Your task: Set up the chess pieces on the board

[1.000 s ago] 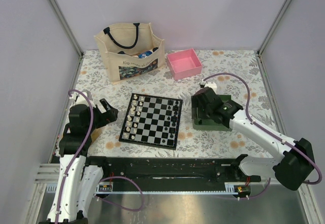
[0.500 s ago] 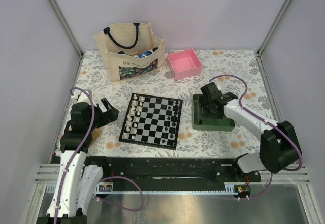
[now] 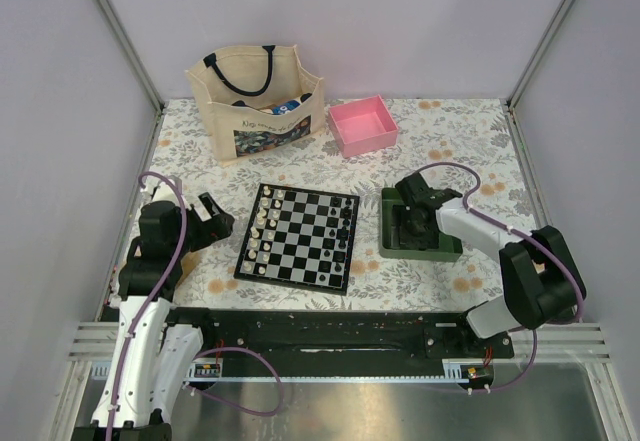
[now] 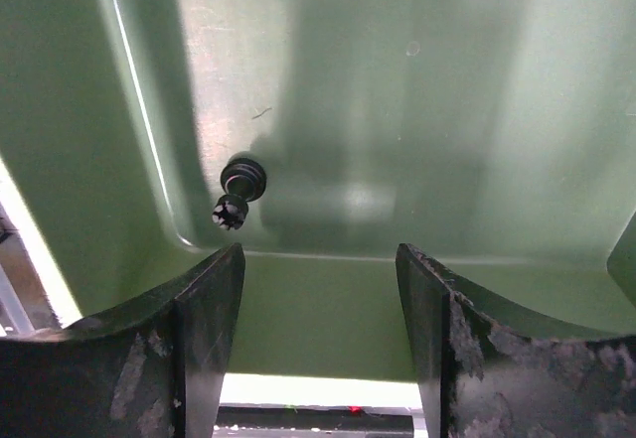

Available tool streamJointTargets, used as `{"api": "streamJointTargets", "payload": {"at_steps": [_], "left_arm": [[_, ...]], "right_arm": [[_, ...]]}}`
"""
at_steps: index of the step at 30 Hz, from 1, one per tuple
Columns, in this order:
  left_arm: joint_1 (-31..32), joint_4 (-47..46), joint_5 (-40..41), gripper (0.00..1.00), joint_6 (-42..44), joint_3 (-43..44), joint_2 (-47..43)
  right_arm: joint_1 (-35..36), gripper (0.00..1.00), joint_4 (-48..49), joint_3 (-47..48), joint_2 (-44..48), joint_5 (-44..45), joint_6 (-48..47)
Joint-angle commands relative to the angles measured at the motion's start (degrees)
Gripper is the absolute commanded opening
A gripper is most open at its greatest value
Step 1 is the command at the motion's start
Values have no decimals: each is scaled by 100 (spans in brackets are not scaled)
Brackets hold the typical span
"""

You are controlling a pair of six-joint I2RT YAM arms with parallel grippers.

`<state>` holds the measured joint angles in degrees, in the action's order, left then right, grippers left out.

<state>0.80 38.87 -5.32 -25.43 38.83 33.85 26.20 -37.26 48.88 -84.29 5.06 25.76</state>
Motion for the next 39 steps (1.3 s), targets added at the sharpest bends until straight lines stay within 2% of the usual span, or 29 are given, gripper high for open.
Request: {"api": "streamJointTargets", "payload": {"at_steps": [1,4,7,11,13,17,19,21,24,32,33,36,39], "left_arm": [[-27,-275,31,99,3,19,-80],[-27,-275,31,99,3,19,-80],[-27,-275,40,99,3,19,-80],[-27,-275,57,99,3,19,-62],[-27,-284,49,99,3,2,-10],[-27,-301,-13,99,29,19,192],[-27,-310,-39,99,56,37,333],[-27,-310,-83,99,64,46,499],[-18,-310,-127,99,82,55,667],[-9,-293,-66,99,91,46,799],[-1,-284,-39,99,74,46,799],[8,-275,48,99,73,46,746],[8,-284,110,99,65,55,711]], "right_arm": [[-27,70,166,-72,-123,-102,-1],[-18,65,210,-81,-193,-93,-9],[-18,55,254,-72,-219,-93,-27],[-18,52,219,-37,-141,-101,-80],[-18,38,201,-2,0,-189,-123],[-18,34,18,261,1,-67,-229],[-18,27,-115,446,-87,-14,-282],[-18,15,-194,578,-149,-31,-343],[-27,8,-264,745,-158,-23,-413],[-62,8,-528,1106,-149,39,-502],[-71,11,-563,1115,-123,39,-502],[-123,31,-625,1071,-18,109,-493],[-264,41,-730,1053,140,118,-475]]}}
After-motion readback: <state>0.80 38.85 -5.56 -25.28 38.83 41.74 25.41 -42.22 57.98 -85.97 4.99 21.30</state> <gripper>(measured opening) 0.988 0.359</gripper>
